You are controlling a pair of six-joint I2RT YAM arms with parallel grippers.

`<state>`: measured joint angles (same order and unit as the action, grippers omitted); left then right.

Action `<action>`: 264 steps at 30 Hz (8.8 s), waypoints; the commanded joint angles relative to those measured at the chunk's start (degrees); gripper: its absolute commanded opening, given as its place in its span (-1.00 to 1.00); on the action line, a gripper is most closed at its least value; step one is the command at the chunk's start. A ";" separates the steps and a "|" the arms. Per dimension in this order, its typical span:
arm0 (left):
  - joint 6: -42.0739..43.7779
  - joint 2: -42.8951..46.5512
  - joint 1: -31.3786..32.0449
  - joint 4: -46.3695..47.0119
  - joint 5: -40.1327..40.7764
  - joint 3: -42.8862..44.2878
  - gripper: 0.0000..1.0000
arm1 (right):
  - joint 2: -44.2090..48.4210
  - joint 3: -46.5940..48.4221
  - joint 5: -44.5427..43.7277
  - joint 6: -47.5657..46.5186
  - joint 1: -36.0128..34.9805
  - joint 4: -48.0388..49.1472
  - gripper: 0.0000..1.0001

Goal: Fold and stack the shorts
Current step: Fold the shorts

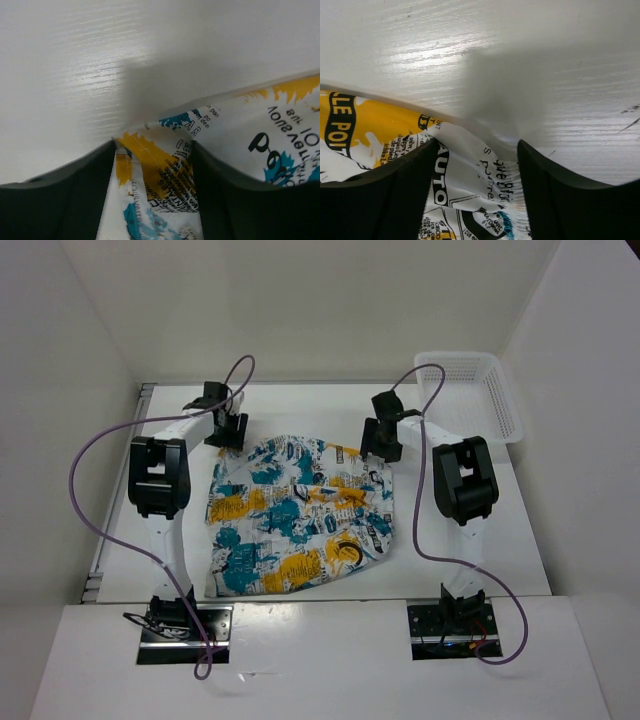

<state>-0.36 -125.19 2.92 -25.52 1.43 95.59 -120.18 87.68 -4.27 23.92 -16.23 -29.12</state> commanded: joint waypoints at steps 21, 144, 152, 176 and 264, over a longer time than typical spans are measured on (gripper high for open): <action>0.36 23.46 -0.98 -13.24 -5.39 1.67 -1.00 | 37.72 -18.28 -3.19 -3.27 -7.04 7.76 -0.99; 0.36 5.31 -1.86 5.76 13.51 28.93 -1.00 | 15.51 8.29 8.49 -9.16 0.05 21.13 -1.00; 0.36 10.56 0.15 0.28 9.82 29.77 -1.00 | 18.66 2.07 10.77 -9.16 3.48 22.26 -1.00; 0.36 58.64 25.29 -31.43 16.33 -26.41 -1.00 | 42.74 -26.06 13.94 -3.54 9.64 12.52 -1.00; 0.36 68.16 31.54 -19.69 10.32 -48.48 0.08 | 48.54 -36.97 14.01 16.67 17.02 -4.09 0.80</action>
<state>-0.16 -54.52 34.30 -55.59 3.31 48.45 -75.72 47.72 9.10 36.82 0.43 -30.52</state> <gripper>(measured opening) 0.534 0.893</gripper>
